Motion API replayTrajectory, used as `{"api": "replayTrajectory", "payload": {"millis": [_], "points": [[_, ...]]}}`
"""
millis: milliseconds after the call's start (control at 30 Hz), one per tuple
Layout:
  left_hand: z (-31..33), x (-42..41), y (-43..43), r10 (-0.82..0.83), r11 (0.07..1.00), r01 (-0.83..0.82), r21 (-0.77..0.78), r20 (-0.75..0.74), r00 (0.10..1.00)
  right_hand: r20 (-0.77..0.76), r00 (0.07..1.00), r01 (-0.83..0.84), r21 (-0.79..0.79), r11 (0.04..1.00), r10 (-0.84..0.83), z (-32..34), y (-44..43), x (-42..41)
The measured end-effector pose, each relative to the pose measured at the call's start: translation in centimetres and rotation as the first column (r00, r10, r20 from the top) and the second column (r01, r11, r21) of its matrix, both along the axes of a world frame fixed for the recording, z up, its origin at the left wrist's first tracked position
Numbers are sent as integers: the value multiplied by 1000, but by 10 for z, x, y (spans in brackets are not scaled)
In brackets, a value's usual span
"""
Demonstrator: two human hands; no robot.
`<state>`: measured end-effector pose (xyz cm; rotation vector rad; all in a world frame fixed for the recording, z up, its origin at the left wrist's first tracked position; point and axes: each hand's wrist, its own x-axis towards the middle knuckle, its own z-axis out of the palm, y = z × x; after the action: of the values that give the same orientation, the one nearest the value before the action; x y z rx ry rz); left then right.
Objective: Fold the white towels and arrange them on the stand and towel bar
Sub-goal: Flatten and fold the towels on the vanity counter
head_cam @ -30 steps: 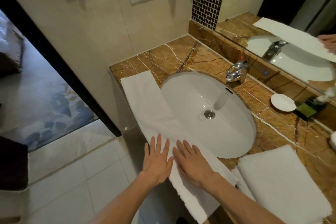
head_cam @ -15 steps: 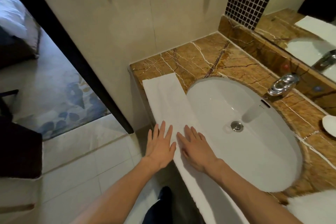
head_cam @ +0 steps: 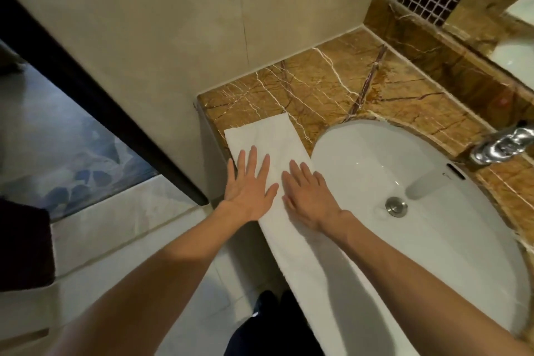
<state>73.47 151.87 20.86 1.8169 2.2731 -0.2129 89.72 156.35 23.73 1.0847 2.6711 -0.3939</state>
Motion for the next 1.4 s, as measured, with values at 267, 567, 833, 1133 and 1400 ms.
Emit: {"api": "replayTrajectory", "payload": {"millis": [267,567,833,1133,1400], "points": [[-18,-35,42,18,999,-18,39,9,1000,65,997,-53,85,995,48,-26,56,-45],[-20,-52,70,27,997,-27,71,-8,1000,42,997,-72,127,989,67,-38,87,-60],[-17,-53,73,23,998,-22,52,-12,1000,30,998,-58,112,992,55,-35,88,-60],[-8,-18,40,-113,987,116,112,-32,993,-45,999,24,66,998,-21,-15,34,-22],[-10,6,24,-153,988,154,32,-38,988,3,995,104,62,993,-105,-27,7,-5]]}}
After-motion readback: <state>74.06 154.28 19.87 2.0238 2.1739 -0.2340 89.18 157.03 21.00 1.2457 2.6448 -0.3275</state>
